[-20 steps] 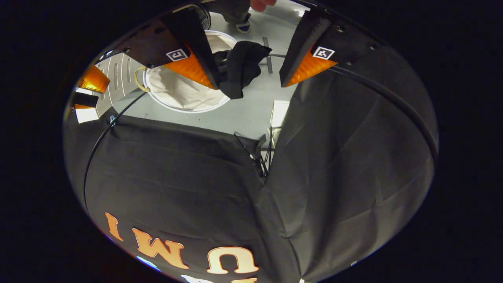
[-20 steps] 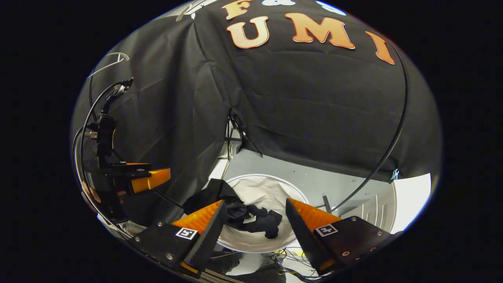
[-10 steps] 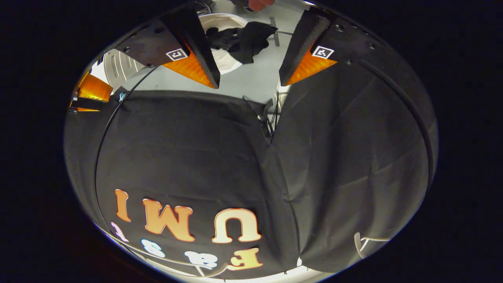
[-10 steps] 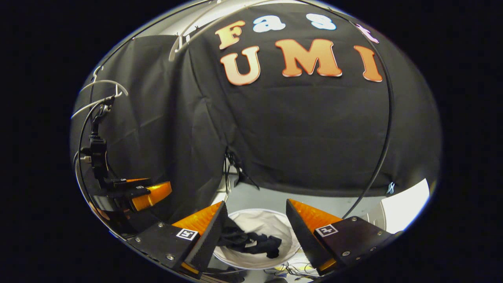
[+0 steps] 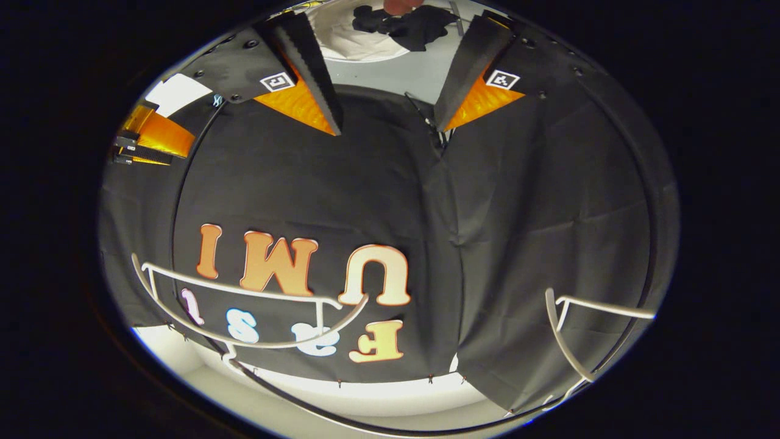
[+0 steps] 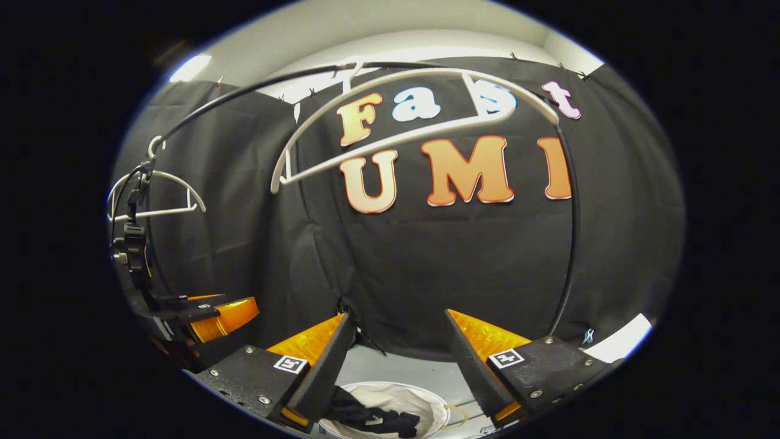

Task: Grasp the clothes on the hanger with both hands and then place them into the laundry hamper below.

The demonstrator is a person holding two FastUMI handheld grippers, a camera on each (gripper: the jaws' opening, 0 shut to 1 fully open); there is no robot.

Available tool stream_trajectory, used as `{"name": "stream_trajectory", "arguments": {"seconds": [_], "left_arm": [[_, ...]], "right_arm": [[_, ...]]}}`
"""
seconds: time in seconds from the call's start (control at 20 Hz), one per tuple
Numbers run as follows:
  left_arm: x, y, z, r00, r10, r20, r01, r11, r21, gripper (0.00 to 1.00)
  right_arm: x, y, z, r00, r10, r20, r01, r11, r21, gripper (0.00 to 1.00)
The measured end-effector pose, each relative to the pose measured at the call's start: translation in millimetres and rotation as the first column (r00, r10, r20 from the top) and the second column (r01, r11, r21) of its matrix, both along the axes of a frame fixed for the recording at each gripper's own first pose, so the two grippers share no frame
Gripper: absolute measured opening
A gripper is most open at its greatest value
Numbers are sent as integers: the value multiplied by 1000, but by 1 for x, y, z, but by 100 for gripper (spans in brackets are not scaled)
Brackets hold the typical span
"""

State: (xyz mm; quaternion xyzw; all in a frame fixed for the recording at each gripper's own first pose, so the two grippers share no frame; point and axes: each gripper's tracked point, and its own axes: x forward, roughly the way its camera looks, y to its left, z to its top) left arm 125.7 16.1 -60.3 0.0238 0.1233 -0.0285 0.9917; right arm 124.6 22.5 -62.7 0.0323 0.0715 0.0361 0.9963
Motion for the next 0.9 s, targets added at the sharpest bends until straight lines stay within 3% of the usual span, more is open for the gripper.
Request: {"name": "stream_trajectory", "arguments": {"seconds": [0.1,0.15,0.4,0.55,0.6,0.9], "left_arm": [[4,-6,27,999,-3,48,5,1000,-27,94],[7,-5,34,998,-1,67,4,999,-40,97],[5,-8,67,989,-17,146,22,999,-33,96],[7,-8,75,981,-20,191,26,999,-27,97],[6,-8,77,979,-22,202,30,999,-36,98],[6,-6,82,972,-16,234,28,999,-47,100]], "right_arm": [[-2,-5,24,999,-17,51,18,1000,-16,93],[0,-7,31,997,-23,68,24,999,-24,96],[-3,-16,58,991,-46,127,48,999,-15,92],[-4,-29,65,984,-78,160,81,997,-12,93],[-5,-34,66,982,-90,169,94,995,-16,100],[-11,-51,53,978,-135,159,144,988,-46,100]]}}
